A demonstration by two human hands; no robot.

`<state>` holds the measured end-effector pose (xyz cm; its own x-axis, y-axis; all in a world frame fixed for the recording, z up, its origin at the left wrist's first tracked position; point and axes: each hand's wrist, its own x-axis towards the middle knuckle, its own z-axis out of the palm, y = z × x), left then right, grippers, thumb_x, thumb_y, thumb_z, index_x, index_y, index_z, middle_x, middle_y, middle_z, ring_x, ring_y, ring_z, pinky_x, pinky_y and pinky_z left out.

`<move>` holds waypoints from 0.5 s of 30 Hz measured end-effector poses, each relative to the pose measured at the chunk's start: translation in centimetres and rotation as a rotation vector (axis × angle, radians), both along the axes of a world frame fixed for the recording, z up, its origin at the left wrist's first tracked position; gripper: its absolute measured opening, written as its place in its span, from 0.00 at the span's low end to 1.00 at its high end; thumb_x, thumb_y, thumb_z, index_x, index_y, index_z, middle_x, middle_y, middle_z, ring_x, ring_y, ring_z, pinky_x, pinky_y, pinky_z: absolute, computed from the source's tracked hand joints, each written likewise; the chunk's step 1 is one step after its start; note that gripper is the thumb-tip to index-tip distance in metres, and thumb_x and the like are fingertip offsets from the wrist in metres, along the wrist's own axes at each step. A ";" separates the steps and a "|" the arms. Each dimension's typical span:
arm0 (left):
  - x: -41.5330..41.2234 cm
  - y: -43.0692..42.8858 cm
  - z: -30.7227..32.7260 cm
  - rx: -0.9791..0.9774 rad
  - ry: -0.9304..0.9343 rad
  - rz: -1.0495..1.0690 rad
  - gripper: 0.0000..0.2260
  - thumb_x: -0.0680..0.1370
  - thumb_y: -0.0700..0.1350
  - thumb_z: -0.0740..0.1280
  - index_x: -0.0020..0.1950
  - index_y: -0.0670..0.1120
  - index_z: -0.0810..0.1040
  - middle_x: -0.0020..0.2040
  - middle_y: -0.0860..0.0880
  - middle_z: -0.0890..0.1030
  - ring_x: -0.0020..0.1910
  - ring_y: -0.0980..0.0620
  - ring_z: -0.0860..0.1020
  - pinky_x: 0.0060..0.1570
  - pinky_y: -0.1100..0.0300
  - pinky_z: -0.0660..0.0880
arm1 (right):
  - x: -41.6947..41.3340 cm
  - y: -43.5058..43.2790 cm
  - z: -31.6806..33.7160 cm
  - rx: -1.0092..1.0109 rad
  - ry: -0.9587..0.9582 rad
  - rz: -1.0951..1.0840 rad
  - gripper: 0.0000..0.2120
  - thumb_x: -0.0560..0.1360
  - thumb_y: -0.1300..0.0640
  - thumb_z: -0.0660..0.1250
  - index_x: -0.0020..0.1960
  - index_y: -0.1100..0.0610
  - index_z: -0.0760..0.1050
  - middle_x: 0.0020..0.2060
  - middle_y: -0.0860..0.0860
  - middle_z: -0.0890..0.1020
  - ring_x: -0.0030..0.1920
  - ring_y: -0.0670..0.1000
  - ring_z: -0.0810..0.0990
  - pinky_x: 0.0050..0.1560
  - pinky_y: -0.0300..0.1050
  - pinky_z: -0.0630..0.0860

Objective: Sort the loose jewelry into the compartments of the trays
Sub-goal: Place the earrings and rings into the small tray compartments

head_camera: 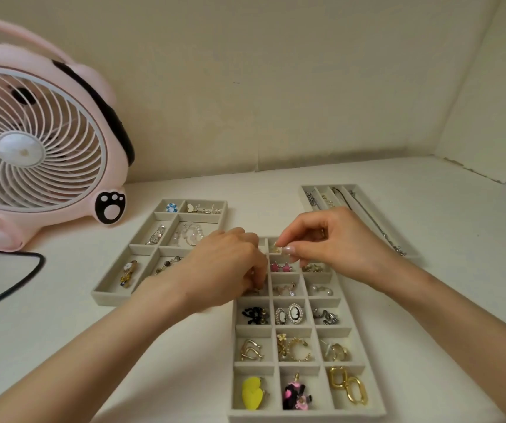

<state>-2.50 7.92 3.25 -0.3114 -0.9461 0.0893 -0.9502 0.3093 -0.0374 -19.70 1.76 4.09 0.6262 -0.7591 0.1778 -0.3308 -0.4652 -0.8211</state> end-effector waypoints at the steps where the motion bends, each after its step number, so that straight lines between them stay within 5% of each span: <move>1: -0.1 0.0 -0.1 -0.011 -0.005 0.004 0.09 0.77 0.44 0.62 0.53 0.55 0.79 0.46 0.56 0.68 0.54 0.55 0.69 0.41 0.63 0.57 | 0.0 0.0 0.0 -0.009 0.009 0.002 0.06 0.71 0.66 0.72 0.43 0.56 0.83 0.36 0.53 0.84 0.37 0.50 0.83 0.44 0.42 0.81; 8: -0.4 0.4 -0.8 -0.079 0.019 0.043 0.08 0.77 0.47 0.63 0.54 0.55 0.75 0.52 0.56 0.74 0.55 0.55 0.70 0.43 0.62 0.58 | 0.0 0.2 -0.3 0.022 -0.021 0.018 0.05 0.70 0.67 0.72 0.43 0.59 0.82 0.35 0.55 0.84 0.36 0.51 0.84 0.40 0.41 0.81; 15: 0.0 0.5 -0.8 -0.043 0.116 0.070 0.07 0.75 0.50 0.66 0.52 0.56 0.79 0.44 0.58 0.70 0.50 0.58 0.70 0.40 0.63 0.59 | -0.1 0.3 -0.2 0.003 -0.037 -0.001 0.05 0.70 0.66 0.72 0.41 0.57 0.83 0.35 0.53 0.85 0.37 0.51 0.84 0.41 0.40 0.81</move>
